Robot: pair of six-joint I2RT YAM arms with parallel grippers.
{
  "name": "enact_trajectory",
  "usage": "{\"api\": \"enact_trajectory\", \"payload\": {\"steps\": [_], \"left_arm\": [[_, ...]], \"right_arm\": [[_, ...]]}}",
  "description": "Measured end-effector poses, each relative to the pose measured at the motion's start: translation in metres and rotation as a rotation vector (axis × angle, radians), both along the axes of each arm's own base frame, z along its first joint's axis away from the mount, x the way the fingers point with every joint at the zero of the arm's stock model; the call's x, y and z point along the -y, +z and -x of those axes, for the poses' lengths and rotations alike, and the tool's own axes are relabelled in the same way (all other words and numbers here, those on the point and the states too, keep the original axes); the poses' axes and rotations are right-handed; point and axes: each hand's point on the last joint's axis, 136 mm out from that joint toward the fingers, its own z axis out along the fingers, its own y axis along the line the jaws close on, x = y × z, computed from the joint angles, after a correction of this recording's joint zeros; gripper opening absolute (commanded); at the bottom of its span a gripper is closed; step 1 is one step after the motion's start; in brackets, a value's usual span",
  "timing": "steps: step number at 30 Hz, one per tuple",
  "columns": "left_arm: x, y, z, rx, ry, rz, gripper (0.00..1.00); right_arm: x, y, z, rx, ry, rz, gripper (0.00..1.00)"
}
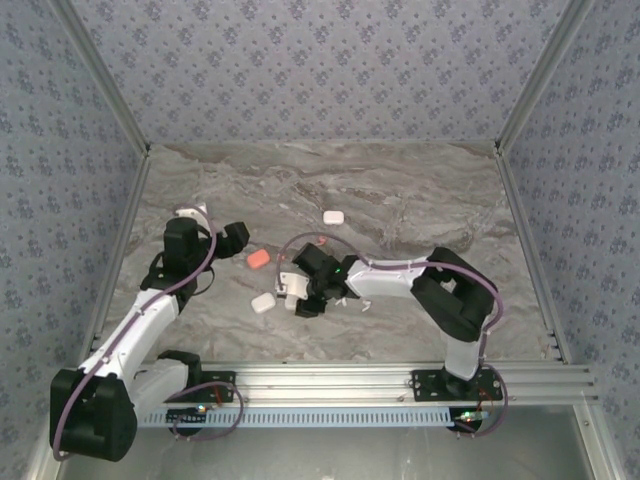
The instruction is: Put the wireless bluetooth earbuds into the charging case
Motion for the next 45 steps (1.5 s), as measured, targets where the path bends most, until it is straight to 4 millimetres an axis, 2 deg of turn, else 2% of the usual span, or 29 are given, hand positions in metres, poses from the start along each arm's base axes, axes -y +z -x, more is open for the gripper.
{"api": "enact_trajectory", "payload": {"steps": [2, 4, 7, 10, 13, 15, 17, 19, 24, 28, 35, 37, 41, 45], "left_arm": [[0.007, -0.001, 0.001, -0.007, -0.034, 0.017, 0.79], [0.016, 0.001, 0.001, -0.011, -0.085, 0.043, 0.78], [0.039, 0.012, 0.002, 0.0, -0.189, 0.088, 0.78], [0.075, 0.037, 0.005, 0.037, -0.347, 0.145, 0.78], [0.116, 0.065, 0.014, 0.074, -0.521, 0.201, 0.78], [0.144, 0.083, 0.024, 0.098, -0.64, 0.233, 0.77], [0.169, 0.098, 0.034, 0.114, -0.748, 0.258, 0.77], [0.194, 0.113, 0.046, 0.131, -0.85, 0.28, 0.76], [0.228, 0.128, 0.064, 0.138, -1.0, 0.31, 0.71], [0.241, 0.123, 0.071, 0.114, -1.057, 0.319, 0.7], [0.251, 0.113, 0.079, 0.073, -1.099, 0.327, 0.69], [0.253, 0.112, 0.08, 0.068, -1.113, 0.329, 0.65], [0.257, 0.113, 0.086, 0.072, -1.146, 0.329, 0.49], [0.259, 0.109, 0.083, 0.061, -1.141, 0.323, 0.33]], "right_arm": [[0.009, 0.013, -0.005, 0.022, -0.024, -0.018, 0.34], [0.019, 0.034, -0.012, 0.059, -0.053, -0.056, 0.34], [0.036, 0.08, -0.026, 0.143, -0.11, -0.143, 0.34], [0.058, 0.132, -0.041, 0.259, -0.169, -0.242, 0.34], [0.079, 0.175, -0.047, 0.374, -0.202, -0.308, 0.34], [0.088, 0.199, -0.047, 0.442, -0.21, -0.34, 0.34], [0.096, 0.214, -0.048, 0.493, -0.215, -0.354, 0.34], [0.101, 0.222, -0.048, 0.526, -0.217, -0.356, 0.34], [0.108, 0.225, -0.048, 0.552, -0.22, -0.338, 0.34], [0.112, 0.23, -0.047, 0.569, -0.228, -0.339, 0.34], [0.116, 0.24, -0.049, 0.598, -0.248, -0.347, 0.35], [0.117, 0.242, -0.05, 0.605, -0.253, -0.351, 0.35], [0.118, 0.243, -0.051, 0.612, -0.259, -0.355, 0.36], [0.118, 0.245, -0.05, 0.615, -0.259, -0.359, 0.38]]}}
